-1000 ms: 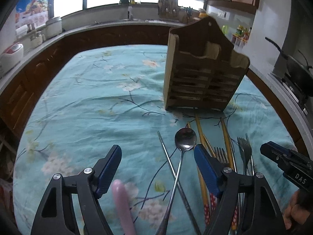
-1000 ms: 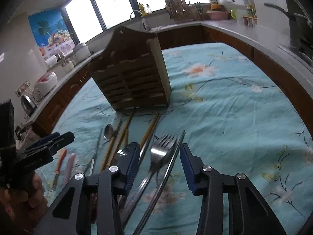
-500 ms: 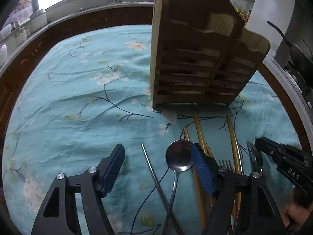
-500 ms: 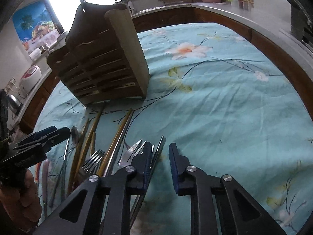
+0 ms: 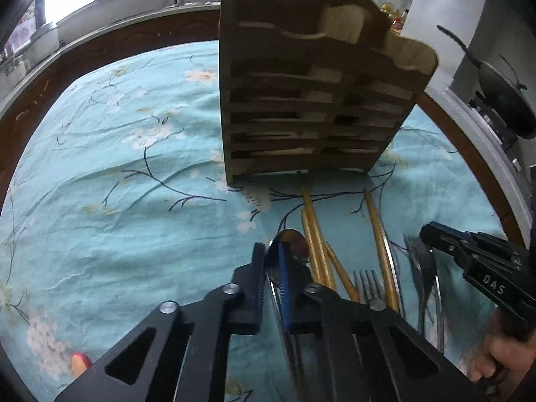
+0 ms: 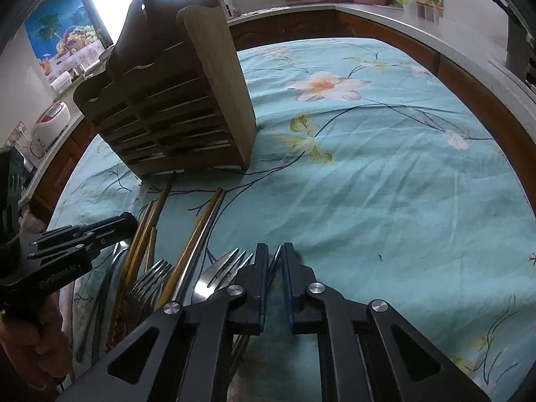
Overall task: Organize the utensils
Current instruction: 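Grasp the steel spoon with the left tool while the right tool grasps a thin metal rod, then lift the spoon with the left tool while the right tool carries the rod to the caddy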
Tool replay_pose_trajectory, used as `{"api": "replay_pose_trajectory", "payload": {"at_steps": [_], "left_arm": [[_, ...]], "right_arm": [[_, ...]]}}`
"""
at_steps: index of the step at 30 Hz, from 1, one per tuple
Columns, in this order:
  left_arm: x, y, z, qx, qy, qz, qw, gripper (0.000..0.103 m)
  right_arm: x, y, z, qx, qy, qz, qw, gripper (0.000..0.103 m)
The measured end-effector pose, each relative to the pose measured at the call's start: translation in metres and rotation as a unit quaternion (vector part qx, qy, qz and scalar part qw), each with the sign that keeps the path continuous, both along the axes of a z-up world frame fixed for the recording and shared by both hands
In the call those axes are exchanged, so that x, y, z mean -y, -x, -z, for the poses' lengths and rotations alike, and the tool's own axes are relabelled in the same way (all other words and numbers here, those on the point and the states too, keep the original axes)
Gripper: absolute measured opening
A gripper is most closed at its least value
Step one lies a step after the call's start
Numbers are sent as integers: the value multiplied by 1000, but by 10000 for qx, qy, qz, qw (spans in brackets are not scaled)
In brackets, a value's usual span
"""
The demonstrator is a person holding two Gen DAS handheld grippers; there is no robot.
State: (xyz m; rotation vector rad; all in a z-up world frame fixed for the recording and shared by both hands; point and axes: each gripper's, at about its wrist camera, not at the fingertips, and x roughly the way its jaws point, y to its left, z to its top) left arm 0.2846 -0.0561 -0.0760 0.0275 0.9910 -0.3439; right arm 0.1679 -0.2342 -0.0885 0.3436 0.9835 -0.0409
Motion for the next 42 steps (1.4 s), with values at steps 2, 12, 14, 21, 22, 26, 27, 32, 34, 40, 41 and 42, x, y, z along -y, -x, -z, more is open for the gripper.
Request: {"api": "replay_pose_trajectory", "payload": {"at_steps": [2,12,14,21,22,26,27,32,34,40,41,42], "left_arm": [[-2,3,-4,41,86,10,10000,2],[-18,25,-28,318,299,-28,9990,1],[-27,34,-39,376,372,-61,9986,1],[-49,64,-66,707,532,-260,9957,0],[-51,68,-68,747,533,-273,9954,0],[-60,83,-79,886,612,-372,9935,0],[-64,88,-84,944,657,-407,9925,0],[-75,105,-102,1246,724,-598,9878,0],[-81,113,-110,1389,774,-711,9847,0],[-93,135,-127,1806,856,-991,9748,0],[-93,137,-129,1866,851,-1020,9734,0],[-93,141,-133,1957,856,-1051,9712,0]], "right_arm": [[1,2,-2,32,-62,7,10000,7],[4,16,-25,344,-165,33,9993,6],[5,20,-31,430,-192,61,9989,6],[5,27,-56,745,-236,61,9969,5],[4,28,-60,807,-222,49,9965,5],[0,33,-74,979,-169,15,9951,4],[-1,34,-78,1027,-156,7,9946,4],[-5,41,-97,1295,-90,1,9915,4],[-5,43,-104,1425,-52,23,9898,4],[-10,47,-120,1758,-1,9,9844,4],[-10,47,-123,1820,19,4,9833,4],[-10,48,-126,1869,27,1,9824,4]]}}
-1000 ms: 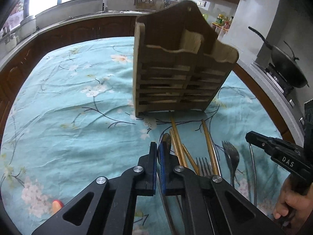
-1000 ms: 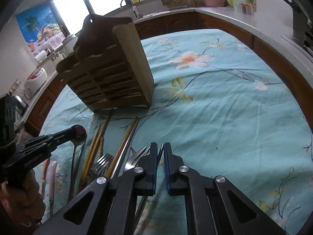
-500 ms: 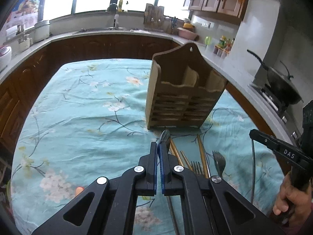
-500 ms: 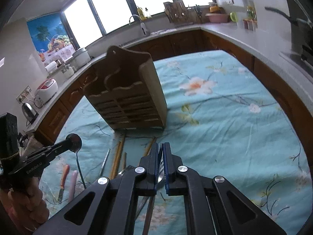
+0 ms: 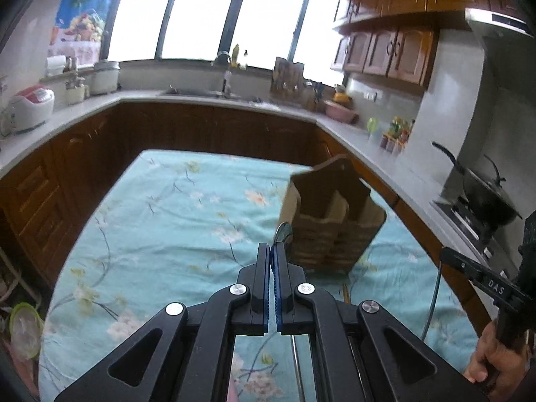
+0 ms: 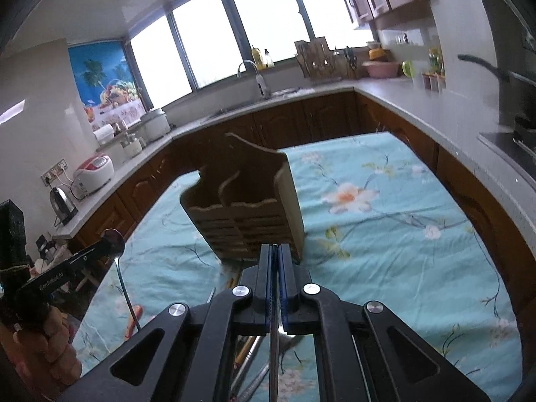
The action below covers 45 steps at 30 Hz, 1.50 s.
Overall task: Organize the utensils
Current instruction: 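Lift the spoon with the left tool while the right tool carries the rod to the caddy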
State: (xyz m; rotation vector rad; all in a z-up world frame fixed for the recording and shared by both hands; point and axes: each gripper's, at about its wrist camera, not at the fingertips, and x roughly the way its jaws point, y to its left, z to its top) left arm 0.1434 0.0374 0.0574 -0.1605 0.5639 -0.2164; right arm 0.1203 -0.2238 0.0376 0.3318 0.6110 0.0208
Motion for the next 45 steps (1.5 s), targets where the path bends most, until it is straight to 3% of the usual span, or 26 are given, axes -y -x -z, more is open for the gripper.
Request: {"api": "replay_pose_trajectory", "payload": {"at_steps": [14,29,38,45], "left_arm": [[10,-2,-21,505,33,-108,9987,0],[9,-45,-42,1012,148,-420,9939,0],[25,-86,-28,1377,14,-948,9859,0],[67,-114,8,1489,-302,-1307,9797,0]], "right_arm": [[8,-15,-46,716,72,97,9974,3],[17,-39,-102,1460,145,201,9890,3],[22,-70,-131,1946,227,387,9798,3],[29,-96,-120,1898,252,463,9804,3]]}}
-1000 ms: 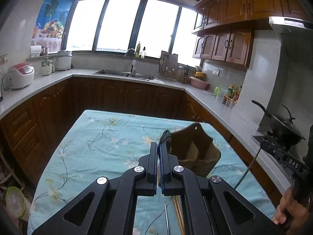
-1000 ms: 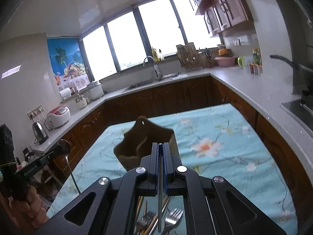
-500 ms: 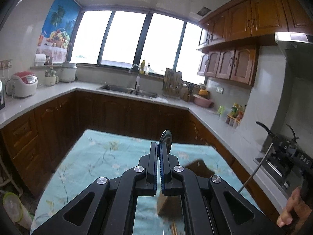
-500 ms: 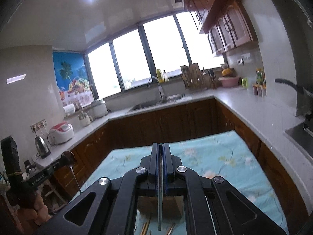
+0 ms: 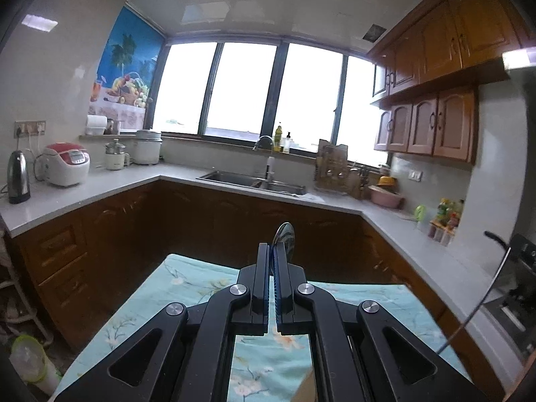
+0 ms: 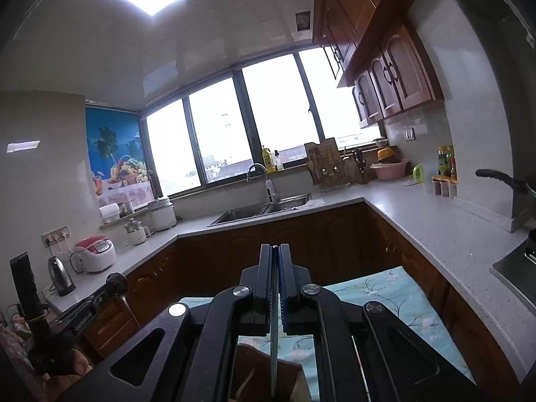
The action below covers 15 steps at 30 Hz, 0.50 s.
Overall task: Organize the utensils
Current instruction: 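Lift the spoon with the left tool while the right tool carries the rod to the caddy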
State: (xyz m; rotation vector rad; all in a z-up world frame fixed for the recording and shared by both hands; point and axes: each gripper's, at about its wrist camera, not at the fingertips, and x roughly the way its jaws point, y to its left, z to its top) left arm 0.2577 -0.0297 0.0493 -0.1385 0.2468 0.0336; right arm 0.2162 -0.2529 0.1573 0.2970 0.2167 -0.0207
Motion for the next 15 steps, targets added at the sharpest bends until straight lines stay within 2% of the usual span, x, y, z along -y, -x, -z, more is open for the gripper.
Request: {"api": "replay_pose_trajectory", "payload": {"at_steps": [9,15], "left_arm": [[60,-36,53,-141,-330,15,9994,1],[62,-45,62,-274,-404,47,9988,0]], "right_arm": [[5,-27,40,-386,-77,7,9992,3],[7,-36,69,-675,-217,5,9975,3]]}}
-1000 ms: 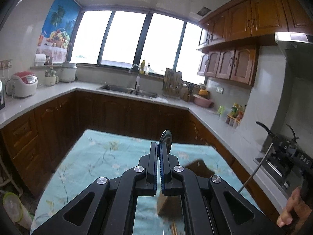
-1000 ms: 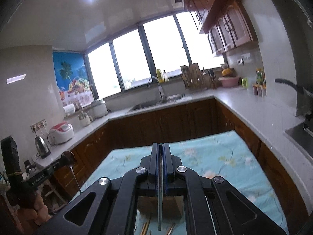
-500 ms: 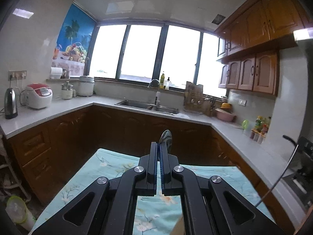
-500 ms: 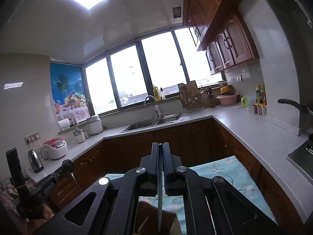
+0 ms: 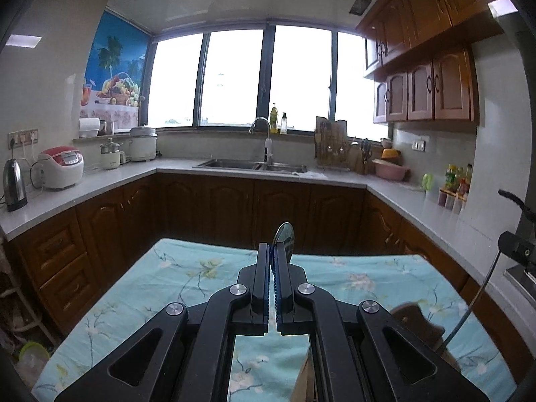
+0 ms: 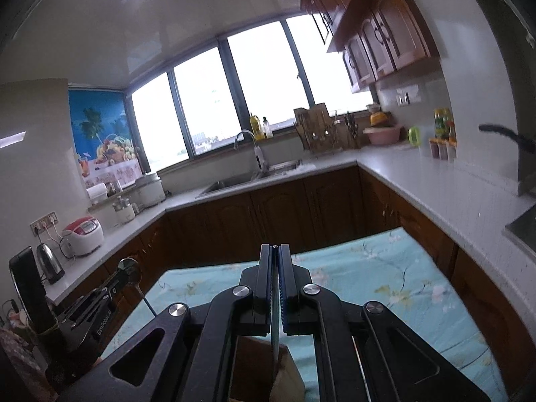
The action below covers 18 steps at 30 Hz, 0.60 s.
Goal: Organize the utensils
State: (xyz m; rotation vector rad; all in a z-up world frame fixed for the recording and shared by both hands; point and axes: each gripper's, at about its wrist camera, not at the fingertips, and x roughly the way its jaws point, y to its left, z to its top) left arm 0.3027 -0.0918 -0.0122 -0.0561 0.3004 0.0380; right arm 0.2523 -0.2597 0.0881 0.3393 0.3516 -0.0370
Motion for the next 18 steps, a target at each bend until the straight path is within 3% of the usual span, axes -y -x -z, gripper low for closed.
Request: {"api": "replay_pose_trajectory", "payload": {"at_steps": [10,18], "left_arm": [[-19,2,-15,-337,-227,260,9988,1],[-31,-9,-30,-643,-150,420,9969,1]], "right_arm": [[2,-2,19,-143,-191,-52,9997,4],[14,-1,28,-323,-407,8,9986,4]]}}
